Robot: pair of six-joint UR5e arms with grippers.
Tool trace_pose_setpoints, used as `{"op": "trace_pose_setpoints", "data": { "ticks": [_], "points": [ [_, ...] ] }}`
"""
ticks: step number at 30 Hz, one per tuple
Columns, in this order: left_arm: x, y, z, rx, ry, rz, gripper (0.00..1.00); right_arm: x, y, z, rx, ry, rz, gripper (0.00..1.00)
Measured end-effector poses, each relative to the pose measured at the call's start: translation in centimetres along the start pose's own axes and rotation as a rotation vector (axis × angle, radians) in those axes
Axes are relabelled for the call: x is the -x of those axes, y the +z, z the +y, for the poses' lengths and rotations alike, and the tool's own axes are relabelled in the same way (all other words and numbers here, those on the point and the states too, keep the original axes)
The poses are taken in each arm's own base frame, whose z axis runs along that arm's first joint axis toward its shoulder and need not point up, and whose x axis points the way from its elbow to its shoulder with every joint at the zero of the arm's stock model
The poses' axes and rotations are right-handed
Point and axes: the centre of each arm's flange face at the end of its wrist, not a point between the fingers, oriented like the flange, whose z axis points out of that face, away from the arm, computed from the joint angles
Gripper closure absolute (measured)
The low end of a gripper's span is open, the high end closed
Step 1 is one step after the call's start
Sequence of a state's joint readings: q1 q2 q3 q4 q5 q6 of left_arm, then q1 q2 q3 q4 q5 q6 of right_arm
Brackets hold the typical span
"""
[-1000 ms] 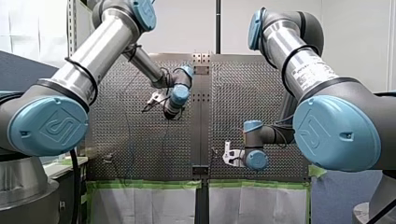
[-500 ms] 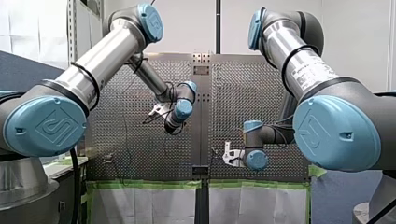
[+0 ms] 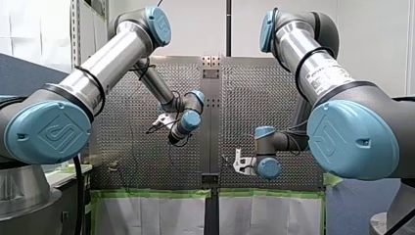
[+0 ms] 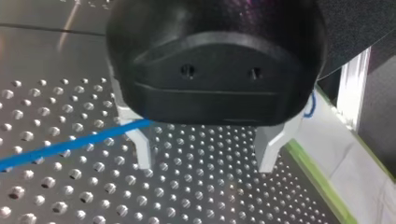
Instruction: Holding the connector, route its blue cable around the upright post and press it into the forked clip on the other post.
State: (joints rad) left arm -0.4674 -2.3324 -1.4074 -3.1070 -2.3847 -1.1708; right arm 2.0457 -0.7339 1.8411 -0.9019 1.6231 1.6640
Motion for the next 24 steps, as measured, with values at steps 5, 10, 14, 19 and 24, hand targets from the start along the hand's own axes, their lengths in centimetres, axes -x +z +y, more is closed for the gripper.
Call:
{"op": "trace_pose_setpoints", "data": {
  "ticks": [5,10,14,19,24],
  "points": [
    [-1.4,0.5,-1.4,-0.008,0.03,0.02,0.0,0.0,-0.1,-0.1,-0.001,-0.002,-0.003,1.0],
    [-3.0,1.0,-3.5,-0.022,0.044,0.029,0.0,0.1,-0.1,-0.1,-0.001,-0.003,-0.005,1.0],
    [-4.4,1.4,-5.0,-0.035,0.068,0.046,0.0,0.0,-0.1,-0.1,-0.001,-0.003,-0.005,1.0],
    [-6.3,1.6,-7.1,-0.072,0.094,0.054,0.0,0.0,-0.1,-0.1,-0.001,-0.004,-0.006,1.0],
    [-8.0,1.7,-9.3,-0.117,0.118,0.058,0.0,0.0,-0.1,-0.1,-0.001,-0.004,-0.005,1.0]
  ]
}}
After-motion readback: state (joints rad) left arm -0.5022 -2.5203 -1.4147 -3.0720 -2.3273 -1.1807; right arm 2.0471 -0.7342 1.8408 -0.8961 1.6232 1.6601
